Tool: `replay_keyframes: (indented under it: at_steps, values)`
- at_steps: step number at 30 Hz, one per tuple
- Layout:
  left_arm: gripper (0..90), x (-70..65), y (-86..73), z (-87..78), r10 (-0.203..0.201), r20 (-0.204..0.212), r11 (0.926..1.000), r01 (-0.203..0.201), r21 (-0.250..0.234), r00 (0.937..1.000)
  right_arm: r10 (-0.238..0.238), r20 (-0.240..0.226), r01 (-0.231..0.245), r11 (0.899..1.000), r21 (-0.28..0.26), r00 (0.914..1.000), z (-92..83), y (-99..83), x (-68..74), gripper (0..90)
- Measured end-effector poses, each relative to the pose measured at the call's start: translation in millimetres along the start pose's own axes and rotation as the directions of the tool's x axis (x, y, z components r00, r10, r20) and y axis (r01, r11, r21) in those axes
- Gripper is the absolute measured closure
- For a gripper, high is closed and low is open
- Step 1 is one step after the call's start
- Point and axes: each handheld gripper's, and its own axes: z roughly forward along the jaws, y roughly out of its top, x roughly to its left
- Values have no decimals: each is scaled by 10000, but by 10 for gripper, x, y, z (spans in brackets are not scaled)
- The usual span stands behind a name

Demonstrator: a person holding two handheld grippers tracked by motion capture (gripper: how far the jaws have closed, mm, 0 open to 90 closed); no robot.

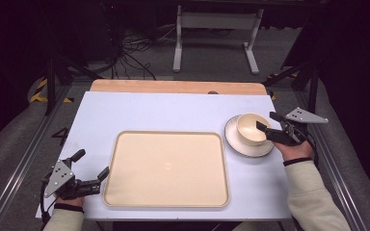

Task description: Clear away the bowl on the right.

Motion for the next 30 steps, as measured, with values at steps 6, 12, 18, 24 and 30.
replay_keyframes:
  at_steps: [6, 12, 18, 24, 30]
  values:
    - [2, -1, 2, 2, 45, 20, 10000, -45, 53, 10000, 833, 567, -906, 9858, 1411, 9949, 119, 56, -103, 383]
    - [2, -4, 1, 5, 53, 29, 10000, -53, 45, 10000, 1051, 840, -1221, 9644, 2345, 9909, 207, 95, -186, 434]
    - [2, -10, 4, 11, 152, 31, 9998, -153, 136, 9999, 1173, 961, -1410, 9437, 2991, 9884, 269, 115, -294, 454]
    - [2, -9, 5, 13, 179, 49, 9997, -179, 144, 9998, 1255, 1021, -1543, 9201, 3601, 9868, 340, 103, -379, 472]
    - [2, -10, 5, 12, 188, 57, 9997, -188, 153, 9998, 1708, 929, -1938, 8969, 3974, 9809, 416, 124, -429, 531]
